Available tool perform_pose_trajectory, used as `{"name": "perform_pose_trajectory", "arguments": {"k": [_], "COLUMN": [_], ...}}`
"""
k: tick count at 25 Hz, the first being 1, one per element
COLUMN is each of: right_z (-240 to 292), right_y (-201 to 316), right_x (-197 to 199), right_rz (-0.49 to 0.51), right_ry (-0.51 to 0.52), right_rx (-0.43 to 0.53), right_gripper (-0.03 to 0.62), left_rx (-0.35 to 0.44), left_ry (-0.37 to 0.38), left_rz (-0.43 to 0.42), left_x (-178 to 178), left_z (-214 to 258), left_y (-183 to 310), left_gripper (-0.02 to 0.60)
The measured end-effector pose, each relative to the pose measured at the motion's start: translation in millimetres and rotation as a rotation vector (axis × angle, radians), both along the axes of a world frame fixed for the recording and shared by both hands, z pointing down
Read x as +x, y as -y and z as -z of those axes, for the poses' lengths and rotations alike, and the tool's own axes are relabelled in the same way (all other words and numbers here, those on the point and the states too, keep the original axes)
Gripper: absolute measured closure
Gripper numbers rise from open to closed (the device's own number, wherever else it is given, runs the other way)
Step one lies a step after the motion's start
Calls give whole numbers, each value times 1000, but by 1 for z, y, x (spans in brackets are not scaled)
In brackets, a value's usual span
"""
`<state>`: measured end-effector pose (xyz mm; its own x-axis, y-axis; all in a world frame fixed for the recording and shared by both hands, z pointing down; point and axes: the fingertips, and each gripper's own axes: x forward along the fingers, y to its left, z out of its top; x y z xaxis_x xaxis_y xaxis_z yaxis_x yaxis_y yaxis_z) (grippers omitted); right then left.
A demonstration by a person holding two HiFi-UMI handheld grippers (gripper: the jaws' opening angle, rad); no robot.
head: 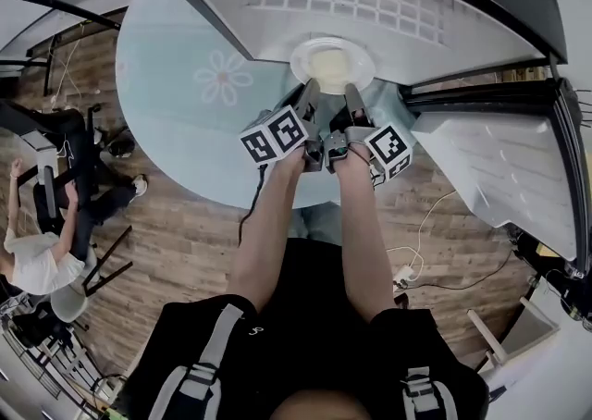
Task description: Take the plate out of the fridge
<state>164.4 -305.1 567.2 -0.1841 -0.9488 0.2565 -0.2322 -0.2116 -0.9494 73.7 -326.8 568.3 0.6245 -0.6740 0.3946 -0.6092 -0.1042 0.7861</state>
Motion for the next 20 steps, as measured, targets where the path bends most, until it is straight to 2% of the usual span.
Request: {"name": "perform_pose_trajectory", "arguments": {"k": [3, 8, 13, 20], "right_z": [14, 46, 76, 105], "right_y": [-9, -19, -42, -56], "right_x": [-2, -27, -3, -6], "right_rz": [8, 41, 64, 102], "right_ry": [-14, -28, -20, -14], "right_rx": [42, 121, 196, 252], "right_gripper": [560, 560, 560, 560], "left_rx": [31, 98, 166, 209], "left_ry": [-12, -54, -81, -87], "left_rz": [6, 45, 62, 96], "left_x": [-2, -30, -5, -8], "left_z": [13, 43, 77, 105], "left_y": [-10, -20, -45, -63], "left_gripper": [503, 503, 505, 506]}}
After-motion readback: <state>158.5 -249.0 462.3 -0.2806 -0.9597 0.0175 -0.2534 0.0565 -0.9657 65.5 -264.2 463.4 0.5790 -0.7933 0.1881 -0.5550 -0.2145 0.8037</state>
